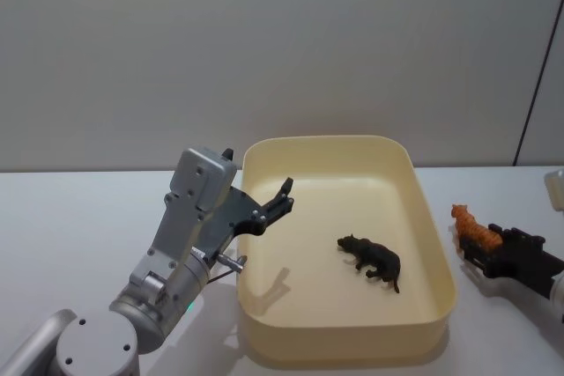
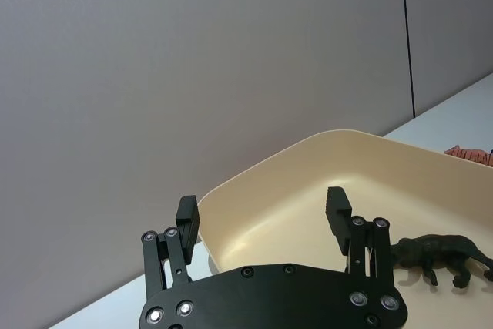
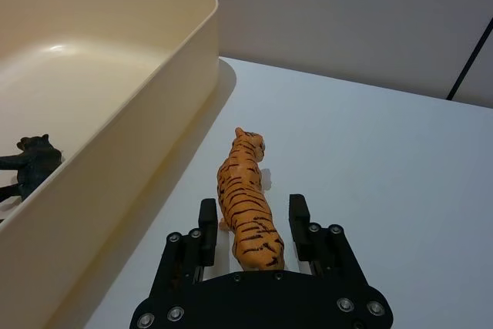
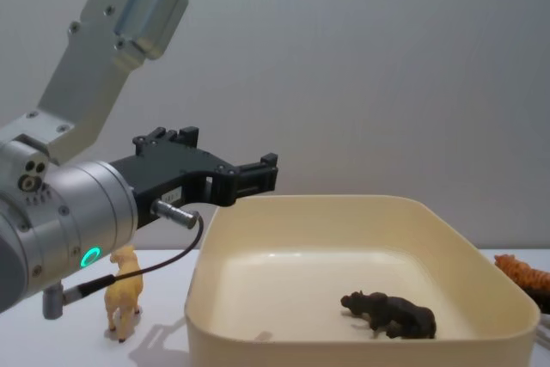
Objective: Pick up the toy alternately with two hands and place it into the central storage box.
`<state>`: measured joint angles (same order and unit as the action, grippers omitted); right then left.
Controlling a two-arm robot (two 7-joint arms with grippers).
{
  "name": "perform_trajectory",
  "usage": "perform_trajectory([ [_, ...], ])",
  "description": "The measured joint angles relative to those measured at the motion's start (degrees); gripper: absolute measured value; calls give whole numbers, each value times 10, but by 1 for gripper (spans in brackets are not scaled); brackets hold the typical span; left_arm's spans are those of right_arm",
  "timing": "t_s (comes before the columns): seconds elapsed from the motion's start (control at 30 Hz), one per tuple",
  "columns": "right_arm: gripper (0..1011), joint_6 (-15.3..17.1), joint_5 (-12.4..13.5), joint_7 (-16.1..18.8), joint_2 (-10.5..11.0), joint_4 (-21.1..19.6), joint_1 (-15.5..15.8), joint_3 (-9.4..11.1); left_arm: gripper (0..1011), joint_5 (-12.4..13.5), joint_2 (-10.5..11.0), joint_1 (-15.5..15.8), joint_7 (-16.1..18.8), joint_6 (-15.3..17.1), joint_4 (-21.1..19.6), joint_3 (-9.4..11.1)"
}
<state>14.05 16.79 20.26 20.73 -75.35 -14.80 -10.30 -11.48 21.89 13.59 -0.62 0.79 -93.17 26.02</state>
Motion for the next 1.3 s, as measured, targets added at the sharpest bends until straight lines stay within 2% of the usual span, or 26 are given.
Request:
perform_trajectory([
  [0.13, 444, -1, -1, 1, -1, 3, -2, -1, 1001, 0, 0, 0, 0, 0, 0, 0],
  [0.23, 390, -2, 1, 2, -1, 1, -1, -1, 1001, 0, 0, 0, 0, 0, 0, 0],
  [0.3, 313, -3, 5, 2, 0, -2, 2, 0, 1001, 0, 0, 0, 0, 0, 0, 0],
  [0.87, 309, -27, 37, -7, 5, -53, 12, 8, 1001, 0, 0, 0, 0, 0, 0, 0],
  [1.1, 309, -31, 57, -4, 4, -87, 3, 12, 1001, 0, 0, 0, 0, 0, 0, 0],
  [1.3, 310, -25, 69, 15, -1, -109, -12, 10, 1001, 0, 0, 0, 0, 0, 0, 0],
])
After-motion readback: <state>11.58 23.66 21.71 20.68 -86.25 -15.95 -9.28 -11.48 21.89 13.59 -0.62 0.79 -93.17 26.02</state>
